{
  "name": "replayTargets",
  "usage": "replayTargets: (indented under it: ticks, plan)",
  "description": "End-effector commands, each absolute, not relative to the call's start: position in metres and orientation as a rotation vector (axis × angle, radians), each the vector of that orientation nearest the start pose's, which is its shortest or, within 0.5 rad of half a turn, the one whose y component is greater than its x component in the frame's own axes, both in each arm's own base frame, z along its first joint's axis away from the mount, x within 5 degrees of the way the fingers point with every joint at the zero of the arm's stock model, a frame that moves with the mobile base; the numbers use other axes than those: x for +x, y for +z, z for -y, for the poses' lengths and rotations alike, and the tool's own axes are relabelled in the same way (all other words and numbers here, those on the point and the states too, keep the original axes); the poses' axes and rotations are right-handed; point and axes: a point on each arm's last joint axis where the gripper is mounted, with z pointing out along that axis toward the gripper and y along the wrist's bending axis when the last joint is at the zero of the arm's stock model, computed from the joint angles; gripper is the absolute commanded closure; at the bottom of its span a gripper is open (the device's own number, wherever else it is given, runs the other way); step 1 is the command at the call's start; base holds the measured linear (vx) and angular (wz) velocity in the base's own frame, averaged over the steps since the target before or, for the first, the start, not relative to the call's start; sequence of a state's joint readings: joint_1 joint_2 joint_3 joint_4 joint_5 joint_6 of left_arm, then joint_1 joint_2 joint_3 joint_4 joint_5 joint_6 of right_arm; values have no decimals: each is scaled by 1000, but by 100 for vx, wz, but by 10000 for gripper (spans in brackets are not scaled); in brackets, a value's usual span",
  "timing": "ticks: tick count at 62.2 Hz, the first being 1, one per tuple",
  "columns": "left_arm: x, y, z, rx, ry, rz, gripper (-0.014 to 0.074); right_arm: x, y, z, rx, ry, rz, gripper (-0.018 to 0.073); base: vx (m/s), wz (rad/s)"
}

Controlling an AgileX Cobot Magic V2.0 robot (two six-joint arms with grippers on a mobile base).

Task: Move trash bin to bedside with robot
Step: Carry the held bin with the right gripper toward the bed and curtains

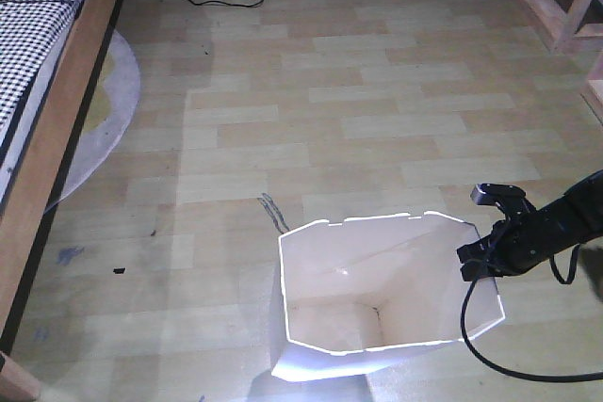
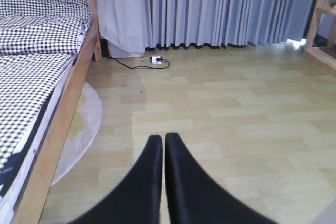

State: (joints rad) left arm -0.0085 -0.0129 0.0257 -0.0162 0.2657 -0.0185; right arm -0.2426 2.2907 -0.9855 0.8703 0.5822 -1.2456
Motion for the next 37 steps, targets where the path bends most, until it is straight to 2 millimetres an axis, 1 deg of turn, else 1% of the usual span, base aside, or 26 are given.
replayTargets:
  ticks: [1, 37]
  plan:
    - [56, 182, 1, -20, -45, -1698, 602, 326, 32, 31, -280, 837, -2862, 564, 25, 9]
    - [56, 182, 1, -20, -45, -1698, 602, 326, 32, 31, -280, 837, -2862, 564, 23, 5]
